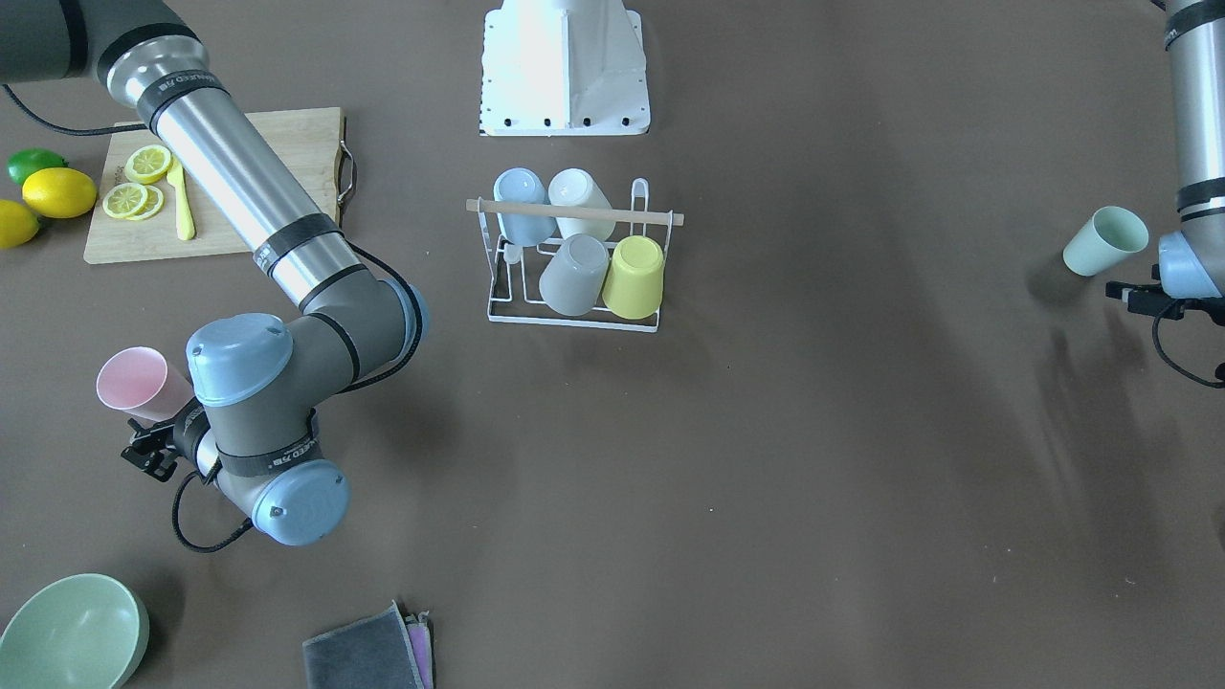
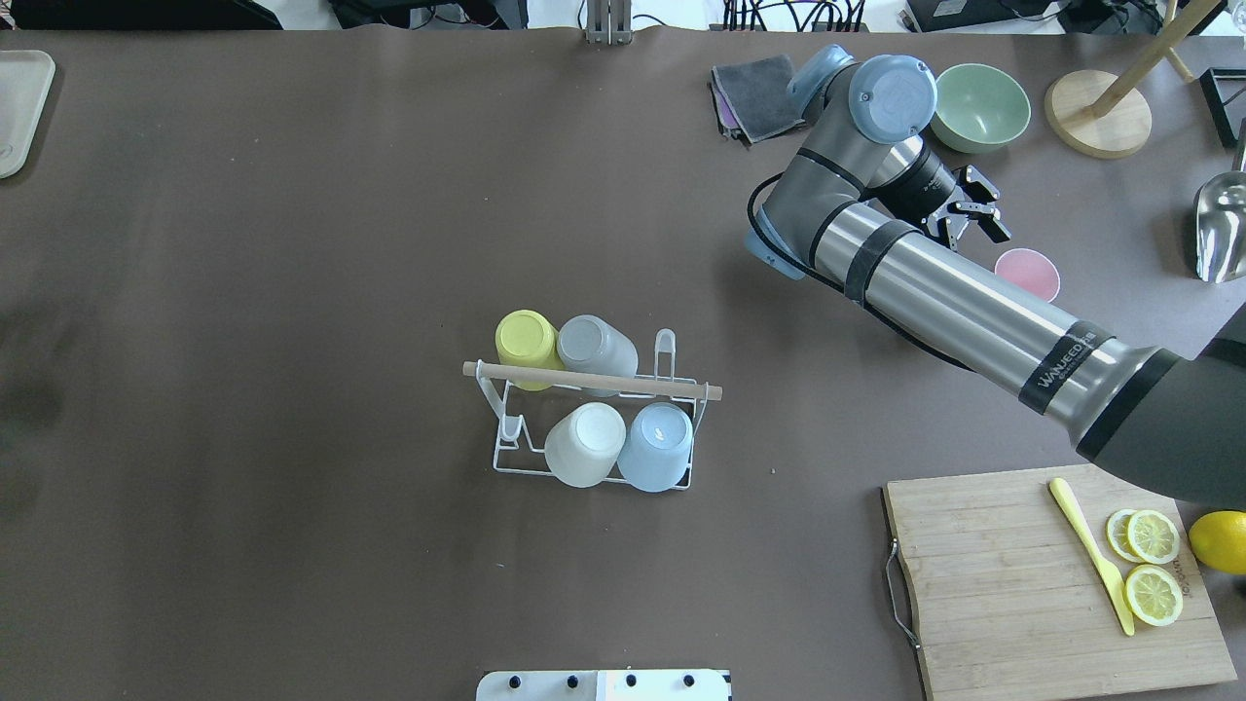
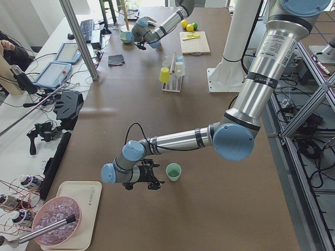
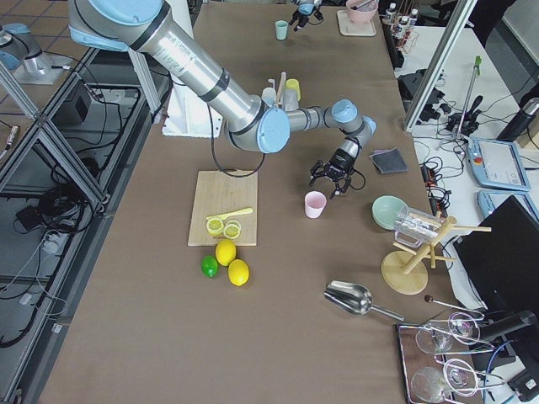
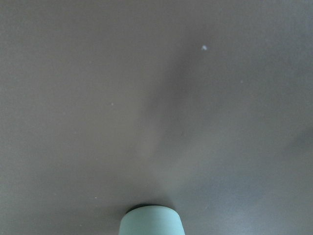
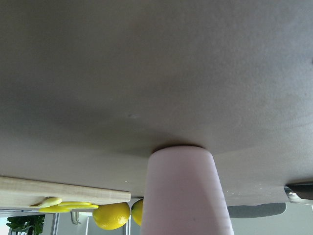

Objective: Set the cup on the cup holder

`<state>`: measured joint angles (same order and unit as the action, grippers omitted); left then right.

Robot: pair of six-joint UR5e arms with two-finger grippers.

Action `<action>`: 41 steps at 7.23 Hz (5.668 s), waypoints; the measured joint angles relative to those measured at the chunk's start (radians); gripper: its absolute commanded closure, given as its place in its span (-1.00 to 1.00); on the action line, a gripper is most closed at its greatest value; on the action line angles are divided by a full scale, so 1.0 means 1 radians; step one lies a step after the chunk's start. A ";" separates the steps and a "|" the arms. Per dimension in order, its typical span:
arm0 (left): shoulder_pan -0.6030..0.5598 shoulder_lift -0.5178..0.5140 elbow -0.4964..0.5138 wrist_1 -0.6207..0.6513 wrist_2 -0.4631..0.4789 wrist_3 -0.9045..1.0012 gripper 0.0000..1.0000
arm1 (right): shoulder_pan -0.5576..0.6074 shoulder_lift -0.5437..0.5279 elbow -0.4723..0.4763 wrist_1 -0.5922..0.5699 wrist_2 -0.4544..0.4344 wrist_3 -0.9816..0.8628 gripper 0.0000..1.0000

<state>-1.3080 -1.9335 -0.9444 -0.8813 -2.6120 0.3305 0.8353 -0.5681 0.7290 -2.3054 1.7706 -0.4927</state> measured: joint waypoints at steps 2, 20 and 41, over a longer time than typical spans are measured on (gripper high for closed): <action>0.002 0.000 0.000 0.022 0.001 0.009 -0.95 | -0.012 -0.001 -0.006 0.002 -0.017 -0.004 -0.97; 0.087 0.026 0.003 0.038 -0.029 0.018 0.14 | -0.033 -0.019 -0.051 0.024 -0.124 -0.036 -0.97; 0.150 0.061 -0.103 0.214 -0.081 0.062 -0.63 | 0.038 -0.075 0.171 -0.107 -0.072 -0.096 -0.23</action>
<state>-1.1585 -1.8724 -1.0478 -0.6669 -2.6935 0.3926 0.8732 -0.6430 0.8997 -2.4126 1.6991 -0.5887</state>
